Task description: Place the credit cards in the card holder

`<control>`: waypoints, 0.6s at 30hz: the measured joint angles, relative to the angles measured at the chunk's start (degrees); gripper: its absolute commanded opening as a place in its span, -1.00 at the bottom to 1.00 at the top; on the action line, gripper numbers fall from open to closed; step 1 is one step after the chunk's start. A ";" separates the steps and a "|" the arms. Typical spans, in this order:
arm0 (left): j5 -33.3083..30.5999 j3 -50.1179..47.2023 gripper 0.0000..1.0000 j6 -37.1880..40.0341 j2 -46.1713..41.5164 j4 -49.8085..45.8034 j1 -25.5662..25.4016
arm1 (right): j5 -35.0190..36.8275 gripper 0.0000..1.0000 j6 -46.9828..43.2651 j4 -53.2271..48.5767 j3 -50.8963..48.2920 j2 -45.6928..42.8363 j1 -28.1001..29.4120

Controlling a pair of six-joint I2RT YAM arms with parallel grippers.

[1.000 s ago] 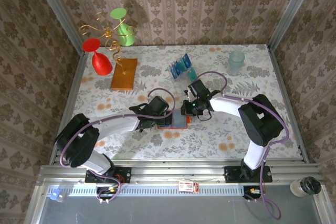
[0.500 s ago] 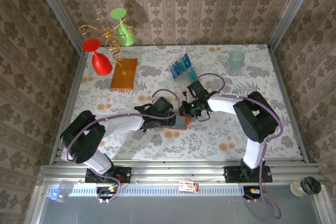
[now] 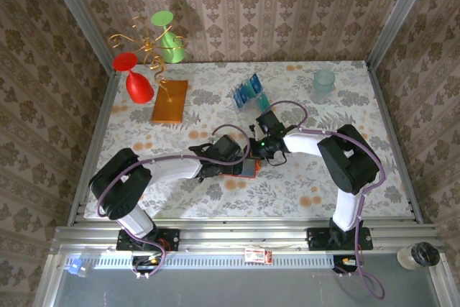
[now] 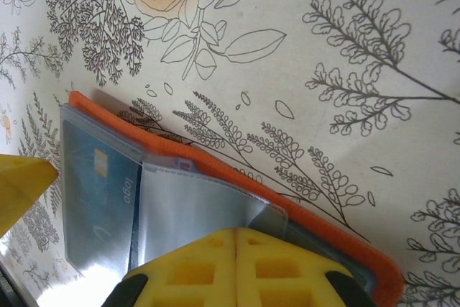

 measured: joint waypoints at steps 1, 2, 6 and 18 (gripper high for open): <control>-0.04 0.00 1.00 0.00 0.11 0.00 0.00 | 0.00 -0.86 0.00 0.02 0.04 0.00 0.00; -0.07 0.00 0.98 0.00 0.20 0.07 0.00 | 0.00 -0.85 0.00 0.11 0.04 0.02 0.02; -0.24 -0.66 0.87 -0.07 0.24 1.29 0.00 | -0.07 -0.64 0.26 0.13 0.09 0.11 0.02; -0.44 -2.40 0.81 -0.48 0.42 3.80 -0.04 | 1.14 -0.27 2.56 0.28 -1.55 -6.51 -0.26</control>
